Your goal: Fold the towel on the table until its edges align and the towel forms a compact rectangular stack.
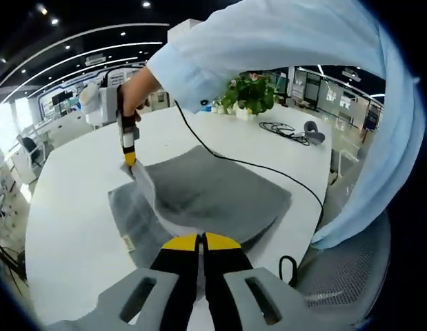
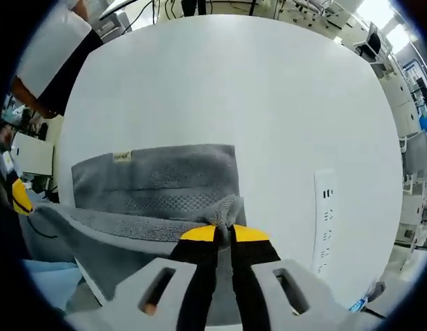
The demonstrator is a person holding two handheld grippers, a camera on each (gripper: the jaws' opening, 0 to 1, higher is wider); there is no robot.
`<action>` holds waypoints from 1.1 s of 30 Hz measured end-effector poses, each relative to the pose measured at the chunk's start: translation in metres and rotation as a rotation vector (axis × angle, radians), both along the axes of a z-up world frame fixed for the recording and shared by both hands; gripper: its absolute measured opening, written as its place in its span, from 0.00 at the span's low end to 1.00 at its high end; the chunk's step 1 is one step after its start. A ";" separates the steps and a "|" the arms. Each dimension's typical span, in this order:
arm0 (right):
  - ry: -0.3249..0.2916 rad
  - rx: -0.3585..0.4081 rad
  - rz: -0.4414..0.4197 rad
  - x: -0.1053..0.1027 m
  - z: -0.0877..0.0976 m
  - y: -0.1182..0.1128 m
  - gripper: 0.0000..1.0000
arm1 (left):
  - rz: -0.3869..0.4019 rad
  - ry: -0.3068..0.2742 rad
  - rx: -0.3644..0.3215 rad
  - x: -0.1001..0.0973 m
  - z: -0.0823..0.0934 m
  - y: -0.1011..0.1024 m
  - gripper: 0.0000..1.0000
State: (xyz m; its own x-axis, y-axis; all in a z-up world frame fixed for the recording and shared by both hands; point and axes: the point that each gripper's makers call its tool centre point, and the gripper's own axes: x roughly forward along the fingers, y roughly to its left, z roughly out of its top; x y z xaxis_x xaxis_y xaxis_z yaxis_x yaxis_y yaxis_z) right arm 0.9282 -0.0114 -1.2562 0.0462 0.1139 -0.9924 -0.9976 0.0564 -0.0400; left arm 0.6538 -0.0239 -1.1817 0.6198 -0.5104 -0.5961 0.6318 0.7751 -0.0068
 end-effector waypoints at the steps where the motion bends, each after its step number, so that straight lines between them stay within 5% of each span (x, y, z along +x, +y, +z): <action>1: 0.001 0.000 0.000 -0.001 0.000 0.000 0.05 | 0.003 0.006 0.008 -0.001 -0.004 0.002 0.01; 19: 0.033 0.023 -0.012 -0.029 -0.029 0.017 0.08 | 0.051 0.123 0.040 -0.006 -0.067 0.019 0.02; 33: 0.032 0.109 0.016 -0.015 -0.040 0.047 0.14 | 0.059 0.214 0.080 -0.011 -0.100 0.028 0.02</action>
State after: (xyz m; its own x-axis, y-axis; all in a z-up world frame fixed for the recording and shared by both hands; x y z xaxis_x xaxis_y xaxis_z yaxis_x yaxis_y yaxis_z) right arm 0.9130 0.0356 -1.2957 0.0125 0.2216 -0.9751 -0.9991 0.0431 -0.0030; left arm 0.6426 0.0037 -1.2815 0.5021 -0.4227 -0.7544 0.5760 0.8142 -0.0729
